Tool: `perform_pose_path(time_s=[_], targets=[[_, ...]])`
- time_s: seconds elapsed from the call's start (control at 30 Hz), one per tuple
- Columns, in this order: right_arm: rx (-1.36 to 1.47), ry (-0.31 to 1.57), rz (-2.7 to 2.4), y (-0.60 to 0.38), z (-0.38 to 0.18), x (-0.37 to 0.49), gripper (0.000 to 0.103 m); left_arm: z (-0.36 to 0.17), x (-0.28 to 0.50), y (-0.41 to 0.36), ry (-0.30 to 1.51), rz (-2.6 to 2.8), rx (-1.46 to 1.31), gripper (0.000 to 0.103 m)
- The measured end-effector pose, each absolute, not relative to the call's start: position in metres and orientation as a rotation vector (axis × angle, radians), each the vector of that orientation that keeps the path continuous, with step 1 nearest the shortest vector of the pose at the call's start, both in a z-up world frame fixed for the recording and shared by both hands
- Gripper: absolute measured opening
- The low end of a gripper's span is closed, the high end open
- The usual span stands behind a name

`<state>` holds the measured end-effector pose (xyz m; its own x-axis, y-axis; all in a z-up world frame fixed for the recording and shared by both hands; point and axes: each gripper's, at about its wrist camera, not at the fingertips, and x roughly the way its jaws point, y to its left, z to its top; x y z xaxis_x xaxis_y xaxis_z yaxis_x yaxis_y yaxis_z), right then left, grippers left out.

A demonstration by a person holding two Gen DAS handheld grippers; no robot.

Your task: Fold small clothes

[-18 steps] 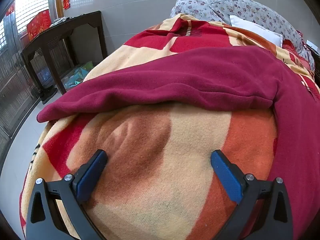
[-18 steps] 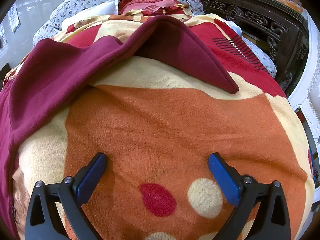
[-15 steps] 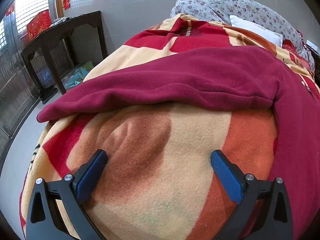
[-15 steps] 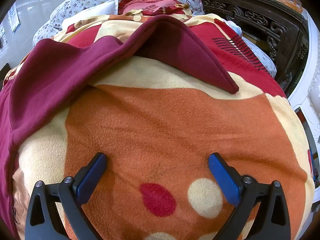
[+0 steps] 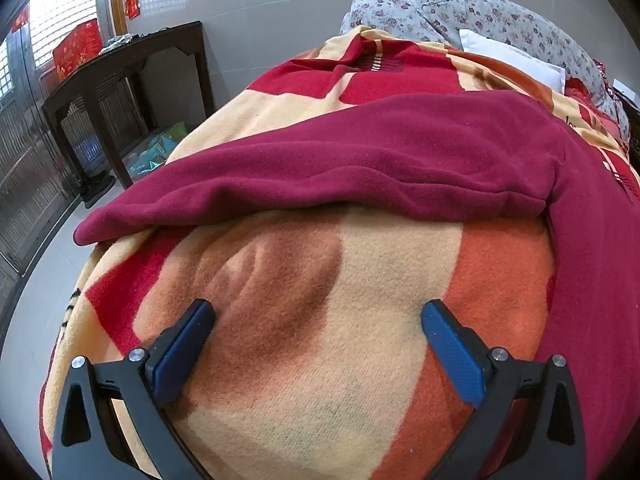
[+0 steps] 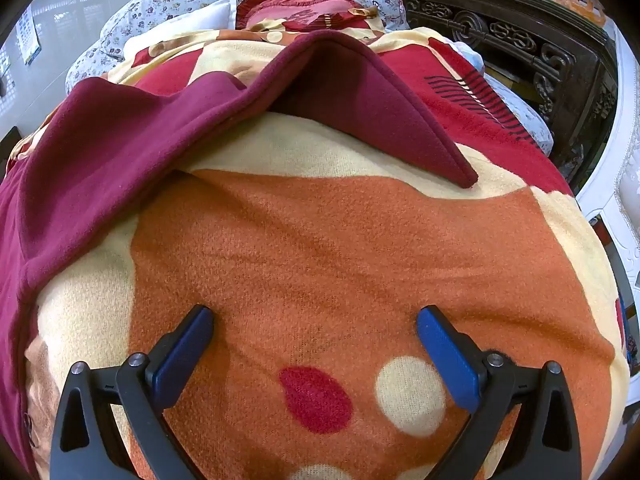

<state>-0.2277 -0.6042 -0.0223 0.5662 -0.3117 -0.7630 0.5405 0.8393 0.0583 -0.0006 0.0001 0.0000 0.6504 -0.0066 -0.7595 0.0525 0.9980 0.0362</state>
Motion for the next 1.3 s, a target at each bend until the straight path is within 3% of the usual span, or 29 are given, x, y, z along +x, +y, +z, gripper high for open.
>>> perform_pose_path(time_s=[0.57, 0.9, 1.3], targets=[[0.396, 0.855, -0.516, -0.59, -0.008, -0.241, 0.103, 0.037, -0.05, -0.022, 0.779, -0.095, 0.159, 0.103], [0.256, 0.731, -0.401, -0.464, 0.06, -0.281, 0.103, 0.072, -0.099, -0.065, 0.709, -0.241, 0.165, 0.103], [0.205, 0.695, -0.263, -0.328, 0.094, -0.242, 0.103, 0.093, -0.125, -0.096, 0.668, -0.321, 0.138, 0.103]])
